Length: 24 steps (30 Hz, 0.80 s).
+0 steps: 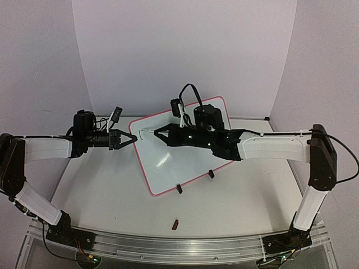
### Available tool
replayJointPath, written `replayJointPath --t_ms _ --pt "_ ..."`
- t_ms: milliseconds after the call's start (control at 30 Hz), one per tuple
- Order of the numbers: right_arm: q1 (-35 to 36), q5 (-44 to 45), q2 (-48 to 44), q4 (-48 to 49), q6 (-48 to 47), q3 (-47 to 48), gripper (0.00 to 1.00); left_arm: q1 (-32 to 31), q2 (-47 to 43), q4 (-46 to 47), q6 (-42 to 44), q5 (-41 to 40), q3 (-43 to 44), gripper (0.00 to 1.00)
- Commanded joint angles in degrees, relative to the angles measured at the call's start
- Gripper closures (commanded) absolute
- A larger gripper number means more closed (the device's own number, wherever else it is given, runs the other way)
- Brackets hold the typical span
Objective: Write a sentence on the whiteboard
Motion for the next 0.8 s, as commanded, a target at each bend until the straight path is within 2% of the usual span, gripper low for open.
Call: replayJointPath --t_ms 0,333,767 --pt "-0.17 -0.15 0.88 1.84 0.04 4.44 1.0 -0.88 -0.66 -2.54 5.41 -0.13 0.58 1.0" --pt "-0.12 -0.37 5.69 -0.09 -0.72 9.54 1.0 -0.92 -0.59 -2.72 5.63 -0.33 0.66 1.0" --pt "-0.14 4.87 6.41 -2.36 -0.7 8.95 1.0 -1.01 -0.95 -3.05 5.89 -0.56 0.64 1.0"
